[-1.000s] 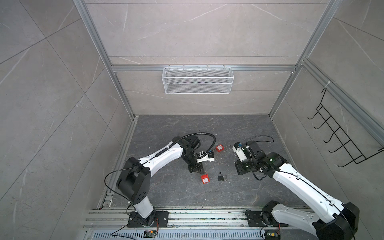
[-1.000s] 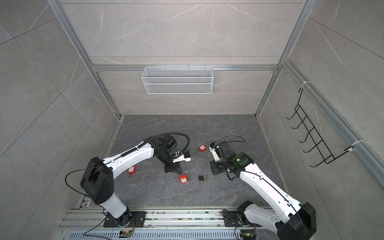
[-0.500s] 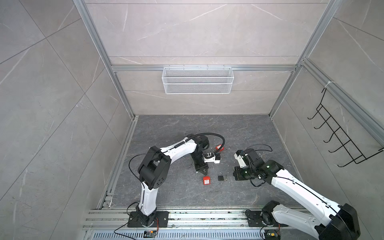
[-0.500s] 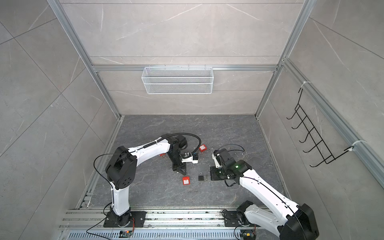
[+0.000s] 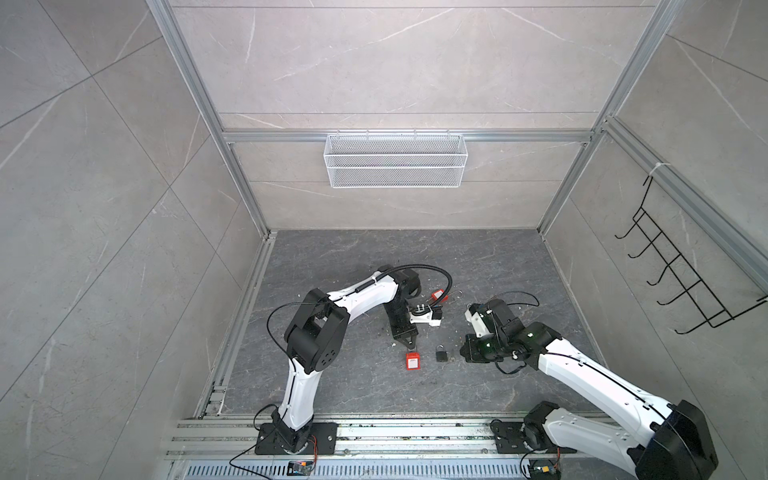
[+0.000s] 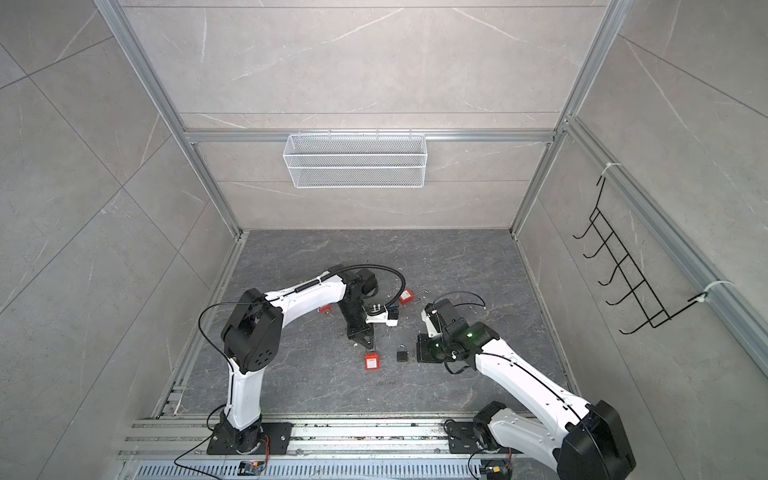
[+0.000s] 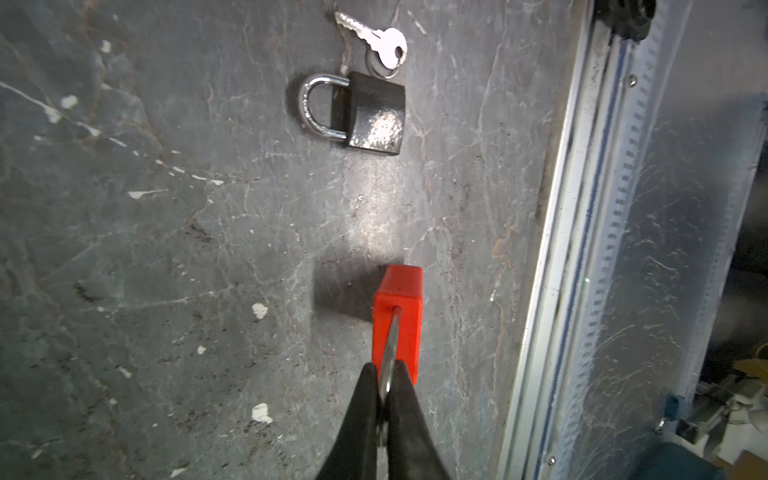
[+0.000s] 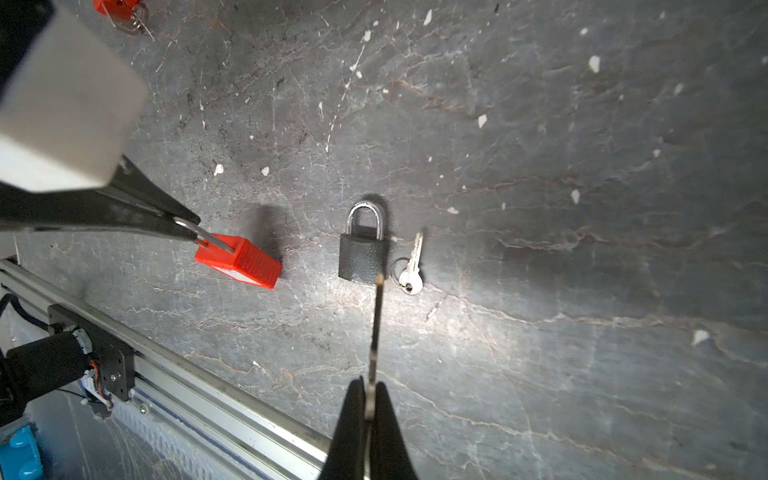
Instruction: Lock with the key
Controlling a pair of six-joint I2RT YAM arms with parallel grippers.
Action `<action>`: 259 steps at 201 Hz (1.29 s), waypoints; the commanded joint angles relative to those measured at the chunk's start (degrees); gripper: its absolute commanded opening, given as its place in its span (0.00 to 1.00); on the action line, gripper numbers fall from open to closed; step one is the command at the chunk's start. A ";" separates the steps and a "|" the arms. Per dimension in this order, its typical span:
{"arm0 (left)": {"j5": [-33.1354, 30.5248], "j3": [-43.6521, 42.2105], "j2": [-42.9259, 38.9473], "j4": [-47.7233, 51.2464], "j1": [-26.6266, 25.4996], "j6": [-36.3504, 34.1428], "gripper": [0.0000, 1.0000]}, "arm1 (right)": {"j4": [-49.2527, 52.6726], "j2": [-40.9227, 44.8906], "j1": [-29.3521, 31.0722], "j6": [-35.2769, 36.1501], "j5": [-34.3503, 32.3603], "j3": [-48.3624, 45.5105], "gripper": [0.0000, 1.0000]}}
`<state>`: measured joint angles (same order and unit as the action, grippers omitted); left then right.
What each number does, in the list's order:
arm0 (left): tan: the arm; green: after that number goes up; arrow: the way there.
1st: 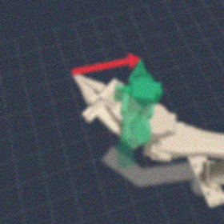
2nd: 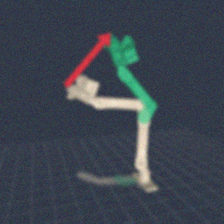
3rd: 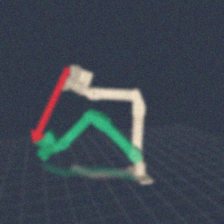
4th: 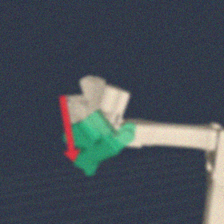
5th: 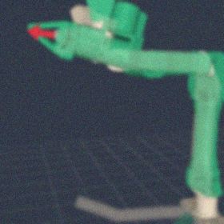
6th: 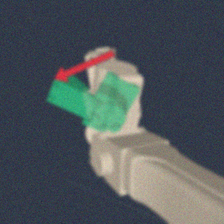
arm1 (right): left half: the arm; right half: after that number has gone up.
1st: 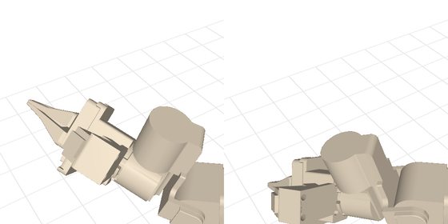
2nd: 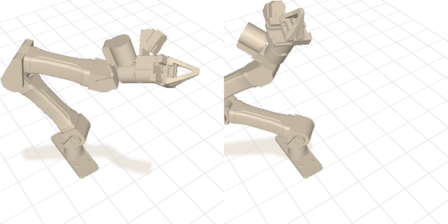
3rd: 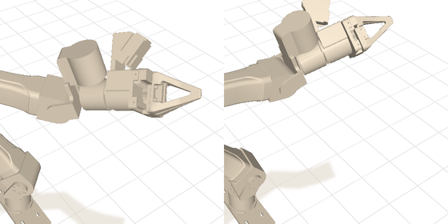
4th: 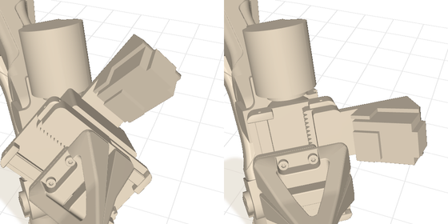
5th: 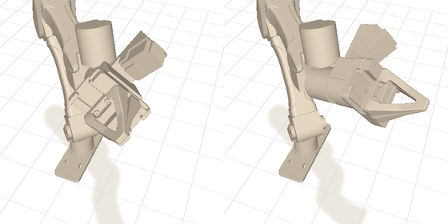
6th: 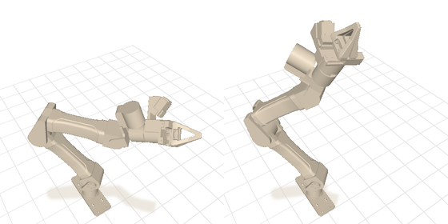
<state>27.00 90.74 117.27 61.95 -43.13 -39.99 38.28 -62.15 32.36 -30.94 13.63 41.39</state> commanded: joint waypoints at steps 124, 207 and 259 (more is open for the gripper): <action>-0.85 -12.70 -17.33 -22.58 9.81 11.65 0.34 | -2.94 -12.12 13.91 -12.25 -0.44 4.95 0.00; -2.14 -40.94 -47.54 -44.64 14.47 27.81 0.35 | -6.45 -27.37 15.01 -12.02 1.57 12.22 0.00; -3.38 -45.63 -52.10 -45.99 14.78 29.79 0.35 | -7.42 -35.15 15.30 -13.36 2.38 15.00 0.00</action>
<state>24.10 45.76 66.28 19.05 -28.82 -12.71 31.20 -94.72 47.09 -42.92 15.53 55.33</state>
